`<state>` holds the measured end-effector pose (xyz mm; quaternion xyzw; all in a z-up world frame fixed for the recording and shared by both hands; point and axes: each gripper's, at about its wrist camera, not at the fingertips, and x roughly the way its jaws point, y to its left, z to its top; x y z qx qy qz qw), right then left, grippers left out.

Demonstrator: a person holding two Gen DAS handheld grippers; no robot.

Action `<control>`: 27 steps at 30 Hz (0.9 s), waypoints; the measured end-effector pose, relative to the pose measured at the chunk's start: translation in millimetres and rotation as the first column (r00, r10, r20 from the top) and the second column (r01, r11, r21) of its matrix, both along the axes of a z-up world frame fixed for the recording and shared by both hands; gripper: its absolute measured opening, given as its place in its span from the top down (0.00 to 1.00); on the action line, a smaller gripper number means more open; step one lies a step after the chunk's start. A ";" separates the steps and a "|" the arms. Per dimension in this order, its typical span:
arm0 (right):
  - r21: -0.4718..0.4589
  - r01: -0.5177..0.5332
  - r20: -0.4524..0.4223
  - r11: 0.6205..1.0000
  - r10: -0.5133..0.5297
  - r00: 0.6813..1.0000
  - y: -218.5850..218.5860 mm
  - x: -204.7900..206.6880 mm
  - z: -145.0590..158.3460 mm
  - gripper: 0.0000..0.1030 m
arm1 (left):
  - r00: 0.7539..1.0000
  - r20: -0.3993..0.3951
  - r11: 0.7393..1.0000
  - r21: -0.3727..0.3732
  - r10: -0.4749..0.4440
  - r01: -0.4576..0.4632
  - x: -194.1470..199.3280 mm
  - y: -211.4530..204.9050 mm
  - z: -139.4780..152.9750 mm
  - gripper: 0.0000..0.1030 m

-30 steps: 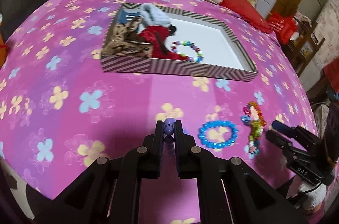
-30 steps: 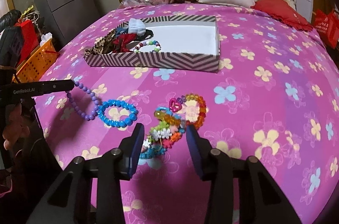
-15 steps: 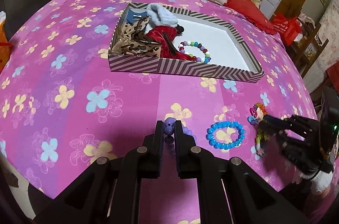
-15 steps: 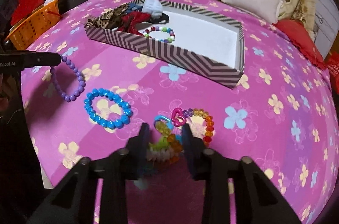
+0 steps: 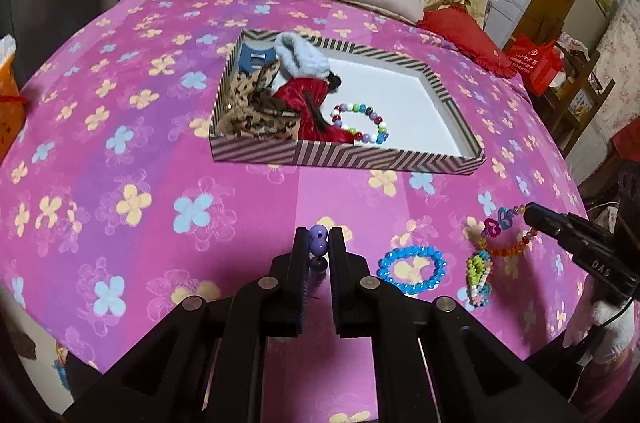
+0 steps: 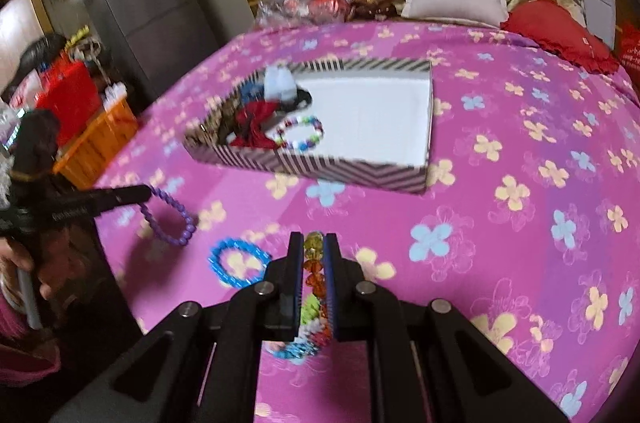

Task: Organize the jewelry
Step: 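Carry the purple and charm bracelets into the tray and open both tools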

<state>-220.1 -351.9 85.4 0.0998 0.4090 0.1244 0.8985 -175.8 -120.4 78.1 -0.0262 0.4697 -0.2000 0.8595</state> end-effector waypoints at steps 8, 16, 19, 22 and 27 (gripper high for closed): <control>0.000 -0.009 0.049 1.000 0.009 0.999 7.8 1.7 21.8 0.91 | 0.999 0.035 1.000 0.005 0.003 -0.003 7.8 1.4 20.9 0.89; 0.015 0.000 0.089 1.000 -0.002 0.996 11.3 15.3 37.6 0.91 | 0.996 0.090 1.000 0.031 -0.010 0.007 22.7 -10.4 45.1 0.89; 0.015 0.003 0.098 1.000 -0.005 0.995 13.1 24.2 41.8 0.91 | 0.995 0.096 0.999 0.044 -0.019 0.015 31.5 -18.4 49.6 0.89; 0.014 0.007 0.104 1.000 -0.009 0.995 14.2 34.9 44.7 0.91 | 0.993 0.111 0.998 0.056 -0.026 0.020 40.6 -26.7 55.3 0.89; 0.013 0.019 0.103 1.000 -0.020 0.994 14.3 57.9 46.2 0.91 | 0.990 0.131 0.997 0.071 -0.044 0.035 60.5 -44.2 62.5 0.89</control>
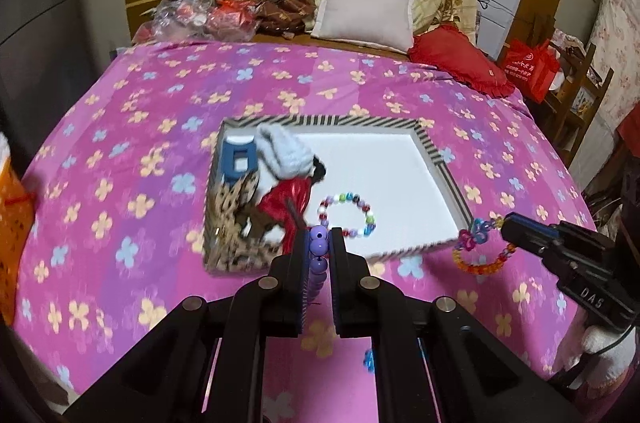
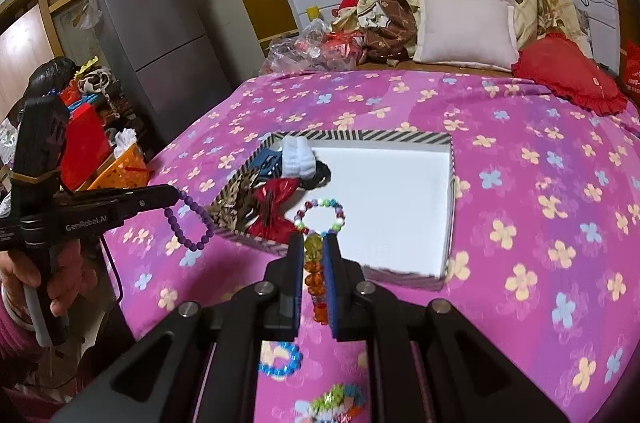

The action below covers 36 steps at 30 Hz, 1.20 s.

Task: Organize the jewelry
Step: 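Carry the purple and charm bracelets into the tray and open both tools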

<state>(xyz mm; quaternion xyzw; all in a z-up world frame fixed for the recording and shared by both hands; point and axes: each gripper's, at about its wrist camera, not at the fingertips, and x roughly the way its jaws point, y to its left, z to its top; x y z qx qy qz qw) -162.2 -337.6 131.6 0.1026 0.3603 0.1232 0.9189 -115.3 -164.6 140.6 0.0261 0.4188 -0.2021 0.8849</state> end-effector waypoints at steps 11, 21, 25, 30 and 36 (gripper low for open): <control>0.001 0.054 -0.044 0.999 -0.053 0.998 -12.8 57.3 -19.3 0.91 | 0.998 -0.039 0.999 0.012 -0.050 0.050 77.3 -67.6 -14.9 0.89; 0.007 0.026 -0.123 1.000 -0.025 0.992 1.8 99.3 -57.8 0.91 | 0.985 -0.172 0.999 0.034 -0.028 0.035 152.7 -99.7 -76.3 0.89; 0.016 -0.035 -0.162 0.999 0.037 0.986 27.1 117.1 -76.0 0.91 | 0.982 -0.191 0.997 0.081 0.012 0.003 165.2 -90.9 -92.9 0.89; -0.009 -0.103 -0.208 0.995 0.099 0.973 57.1 132.9 -93.8 0.91 | 0.979 -0.202 0.996 0.094 0.021 -0.002 174.4 -83.7 -102.5 0.89; 0.044 -0.091 -0.240 0.995 0.099 0.966 58.4 135.3 -108.5 0.90 | 0.978 -0.209 0.997 0.073 0.025 -0.010 172.3 -77.7 -100.5 0.88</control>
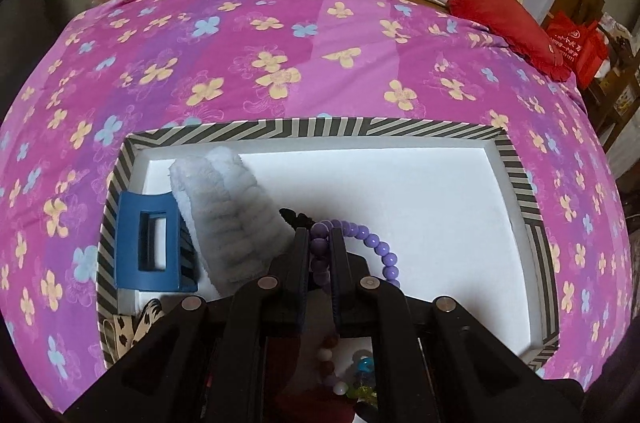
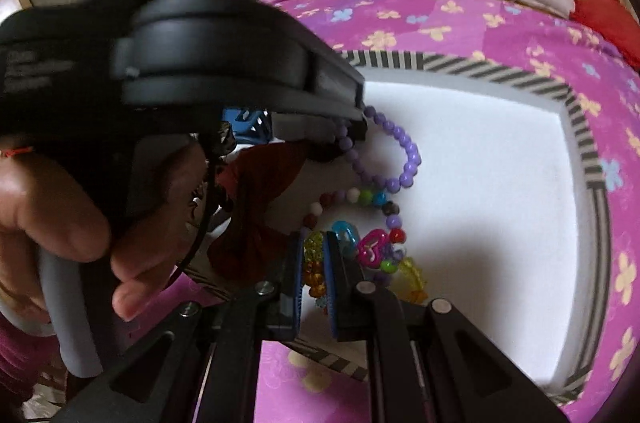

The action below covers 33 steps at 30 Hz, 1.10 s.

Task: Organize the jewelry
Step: 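Carry the purple and charm bracelets into the tray and open both tools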

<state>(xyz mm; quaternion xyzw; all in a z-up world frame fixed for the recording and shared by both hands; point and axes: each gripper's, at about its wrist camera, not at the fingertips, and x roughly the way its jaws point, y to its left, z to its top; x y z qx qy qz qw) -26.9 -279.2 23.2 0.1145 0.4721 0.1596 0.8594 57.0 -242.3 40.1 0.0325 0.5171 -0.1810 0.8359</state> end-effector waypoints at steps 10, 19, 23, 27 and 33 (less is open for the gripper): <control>0.047 0.033 0.044 0.998 -0.035 0.998 -13.8 -22.7 19.7 0.77 | 1.000 0.026 1.000 -0.003 -0.008 0.008 -10.4 3.6 8.8 0.68; 0.029 0.089 0.062 0.996 -0.091 0.994 -29.7 -40.8 32.0 0.65 | 0.991 0.133 0.999 0.040 0.025 -0.031 -35.7 20.1 29.0 0.68; 0.015 0.113 0.073 0.994 -0.114 0.991 -34.2 -55.3 39.0 0.59 | 0.984 0.179 0.998 0.058 0.026 -0.037 -51.7 27.1 37.5 0.68; -0.015 0.134 0.089 0.991 -0.132 0.987 -34.8 -70.5 45.7 0.56 | 0.975 0.221 0.997 0.068 0.014 -0.030 -72.4 32.7 46.1 0.68; -0.044 0.155 0.111 0.987 -0.149 0.983 -33.4 -92.6 52.6 0.55 | 0.969 0.247 0.997 0.060 0.029 -0.046 -102.1 43.2 53.0 0.68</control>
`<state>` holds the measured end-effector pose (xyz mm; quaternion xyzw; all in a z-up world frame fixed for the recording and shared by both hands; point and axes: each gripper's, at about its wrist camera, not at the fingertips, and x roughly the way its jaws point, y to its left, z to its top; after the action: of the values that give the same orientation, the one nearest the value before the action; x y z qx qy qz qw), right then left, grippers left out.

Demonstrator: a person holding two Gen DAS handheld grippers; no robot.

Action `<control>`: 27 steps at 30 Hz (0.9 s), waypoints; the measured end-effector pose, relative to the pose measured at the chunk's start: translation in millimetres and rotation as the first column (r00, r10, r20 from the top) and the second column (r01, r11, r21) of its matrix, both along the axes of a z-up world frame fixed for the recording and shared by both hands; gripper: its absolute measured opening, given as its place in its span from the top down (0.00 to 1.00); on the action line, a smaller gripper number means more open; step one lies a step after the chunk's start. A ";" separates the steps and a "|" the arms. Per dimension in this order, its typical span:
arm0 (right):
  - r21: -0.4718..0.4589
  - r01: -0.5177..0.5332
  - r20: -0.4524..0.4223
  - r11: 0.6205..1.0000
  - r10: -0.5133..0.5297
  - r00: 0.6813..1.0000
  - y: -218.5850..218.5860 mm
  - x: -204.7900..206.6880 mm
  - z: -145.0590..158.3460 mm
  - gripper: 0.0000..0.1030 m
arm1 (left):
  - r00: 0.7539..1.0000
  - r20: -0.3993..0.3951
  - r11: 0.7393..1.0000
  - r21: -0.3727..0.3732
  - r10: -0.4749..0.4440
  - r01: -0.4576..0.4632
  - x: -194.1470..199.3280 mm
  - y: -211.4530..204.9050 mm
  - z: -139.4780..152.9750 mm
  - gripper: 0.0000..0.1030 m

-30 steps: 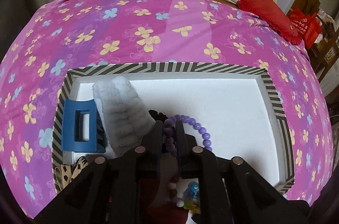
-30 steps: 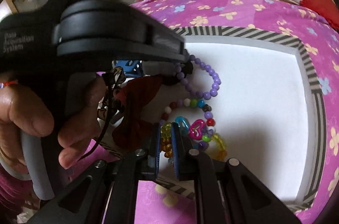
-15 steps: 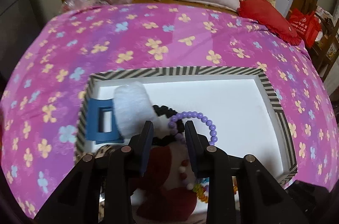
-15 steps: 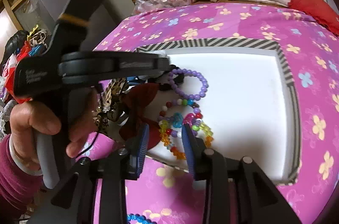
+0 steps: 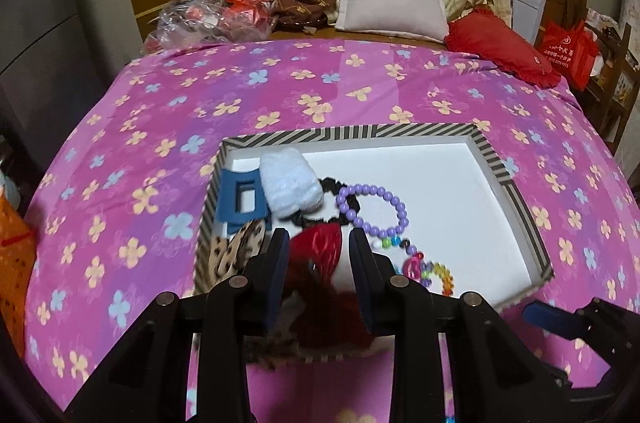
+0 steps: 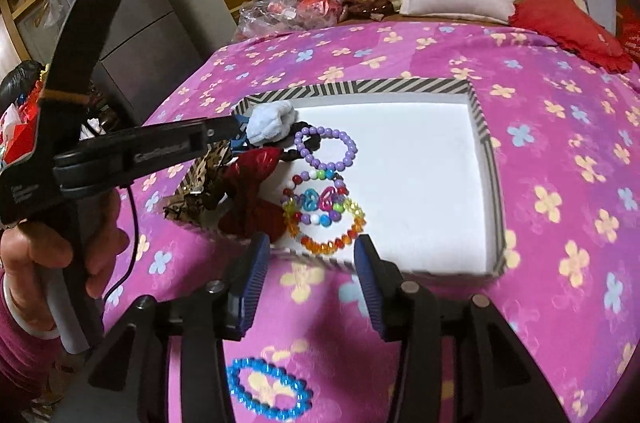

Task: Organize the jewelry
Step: 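Carry the purple and charm bracelets into the tray and open both tools, then grasp the blue bead bracelet with the left tool while the right tool grasps the green flower bracelet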

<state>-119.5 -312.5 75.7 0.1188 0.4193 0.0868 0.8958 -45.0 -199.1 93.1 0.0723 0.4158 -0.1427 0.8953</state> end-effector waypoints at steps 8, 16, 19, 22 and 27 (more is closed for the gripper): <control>-0.019 0.023 0.017 1.000 -0.022 1.000 -0.5 -34.3 6.7 0.50 | 0.999 0.031 1.000 0.009 -0.011 0.011 -42.0 8.7 4.9 0.68; -0.075 0.027 0.009 0.997 -0.027 1.000 -5.5 -70.5 9.6 0.49 | 1.000 -0.003 0.999 -0.018 -0.026 0.026 -79.2 20.7 0.2 0.68; -0.092 0.038 0.002 0.995 -0.038 0.999 -12.8 -85.5 8.8 0.49 | 0.998 -0.049 0.998 -0.045 -0.037 0.035 -91.2 25.5 -7.1 0.68; -0.111 0.046 -0.017 0.993 -0.048 0.999 -20.6 -100.2 4.1 0.49 | 0.995 -0.085 0.997 -0.058 -0.049 0.045 -101.4 26.3 -14.6 0.68; -0.129 0.051 -0.062 0.990 -0.059 0.996 -30.3 -122.2 -13.5 0.49 | 0.989 -0.128 0.995 -0.074 -0.076 0.067 -119.0 25.9 -28.4 0.68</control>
<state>-241.7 -342.9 62.2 0.0759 0.4499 0.0312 0.8893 -164.0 -173.2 64.8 0.0465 0.4655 -0.1934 0.8624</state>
